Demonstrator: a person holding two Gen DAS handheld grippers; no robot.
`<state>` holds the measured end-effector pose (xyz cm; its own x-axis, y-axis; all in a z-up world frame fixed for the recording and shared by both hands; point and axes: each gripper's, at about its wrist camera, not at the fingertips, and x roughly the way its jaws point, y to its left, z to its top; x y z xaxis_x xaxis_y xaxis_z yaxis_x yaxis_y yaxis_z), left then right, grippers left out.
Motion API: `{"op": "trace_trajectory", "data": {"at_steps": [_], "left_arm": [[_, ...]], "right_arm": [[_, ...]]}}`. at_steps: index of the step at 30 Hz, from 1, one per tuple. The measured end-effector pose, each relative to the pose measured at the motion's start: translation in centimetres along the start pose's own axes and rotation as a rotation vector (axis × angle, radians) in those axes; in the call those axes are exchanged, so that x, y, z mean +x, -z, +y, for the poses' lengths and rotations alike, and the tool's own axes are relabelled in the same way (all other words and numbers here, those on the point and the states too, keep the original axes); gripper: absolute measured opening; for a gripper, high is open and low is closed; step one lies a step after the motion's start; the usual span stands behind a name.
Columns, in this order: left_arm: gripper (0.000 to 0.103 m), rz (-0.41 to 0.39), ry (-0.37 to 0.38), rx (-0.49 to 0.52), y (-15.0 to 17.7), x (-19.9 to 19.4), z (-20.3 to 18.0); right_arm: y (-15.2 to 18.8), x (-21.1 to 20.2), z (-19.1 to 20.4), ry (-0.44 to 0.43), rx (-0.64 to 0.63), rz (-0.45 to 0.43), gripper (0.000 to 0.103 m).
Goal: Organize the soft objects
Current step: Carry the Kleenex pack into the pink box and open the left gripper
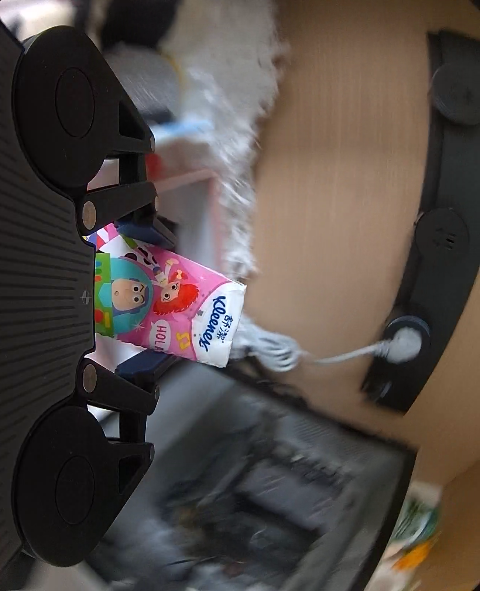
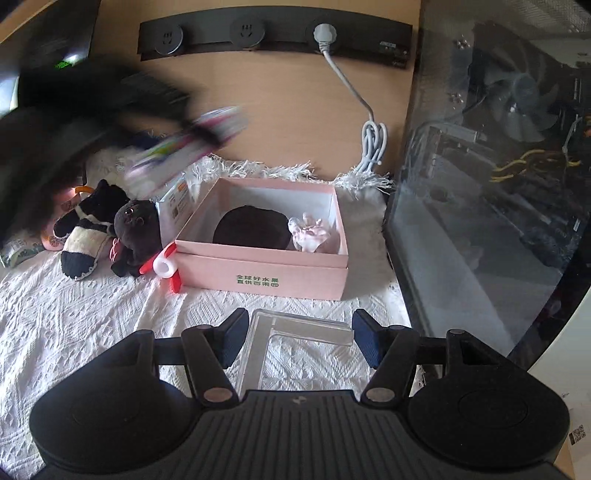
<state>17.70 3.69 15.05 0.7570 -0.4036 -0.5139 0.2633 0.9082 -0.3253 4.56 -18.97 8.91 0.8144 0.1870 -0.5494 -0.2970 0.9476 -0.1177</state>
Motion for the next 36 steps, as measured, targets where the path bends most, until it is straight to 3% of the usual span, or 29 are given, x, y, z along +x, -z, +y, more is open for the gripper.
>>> {"op": "trace_trajectory", "data": {"at_steps": [3,6,8,10,12,16,18,21,27,31,33,36], "left_arm": [[0.066,0.083,-0.052,-0.095,-1.0,5.6,0.6],[0.066,0.029,-0.102,-0.159,-0.4,7.1,1.5],[0.066,0.003,-0.095,-0.178,0.5,6.8,2.1],[0.066,0.05,-0.059,-0.168,1.2,6.9,2.7],[0.066,0.15,-0.065,-0.143,1.5,8.4,2.6],[0.066,0.123,-0.176,-0.045,1.6,9.7,1.2],[0.066,0.14,-0.098,-0.08,1.9,10.2,1.3],[0.064,-0.013,-0.088,-0.127,2.6,7.7,1.7],[0.064,-0.112,-0.07,-0.172,2.9,0.2,3.9],[0.064,-0.1,-0.081,-0.219,4.8,-3.3,6.0],[0.064,-0.065,-0.091,-0.242,6.2,-4.6,6.8],[0.064,-0.005,-0.099,-0.246,8.4,-6.4,7.9]], "right_arm": [[-0.1,0.0,0.4,0.0,-0.03,-0.003,0.062],[-0.4,0.0,0.5,0.015,-0.061,0.0,0.062],[-0.4,0.0,0.0,0.015,-0.061,0.002,0.062],[-0.7,0.7,-0.7,0.011,-0.053,0.011,0.062],[-1.3,2.0,-1.2,-0.007,-0.051,0.021,0.062],[-3.3,5.1,-1.2,-0.029,-0.097,-0.002,0.062],[-4.1,6.8,-0.8,-0.004,-0.142,-0.024,0.062],[-5.2,8.8,-0.7,0.014,-0.14,-0.019,0.062],[-9.2,9.4,-0.2,0.027,-0.133,-0.084,0.062],[-13.9,11.6,0.4,0.031,-0.084,-0.167,0.063],[-16.0,14.1,0.7,0.024,-0.046,-0.182,0.081],[-17.9,18.2,1.4,0.005,-0.036,-0.081,0.081]]}}
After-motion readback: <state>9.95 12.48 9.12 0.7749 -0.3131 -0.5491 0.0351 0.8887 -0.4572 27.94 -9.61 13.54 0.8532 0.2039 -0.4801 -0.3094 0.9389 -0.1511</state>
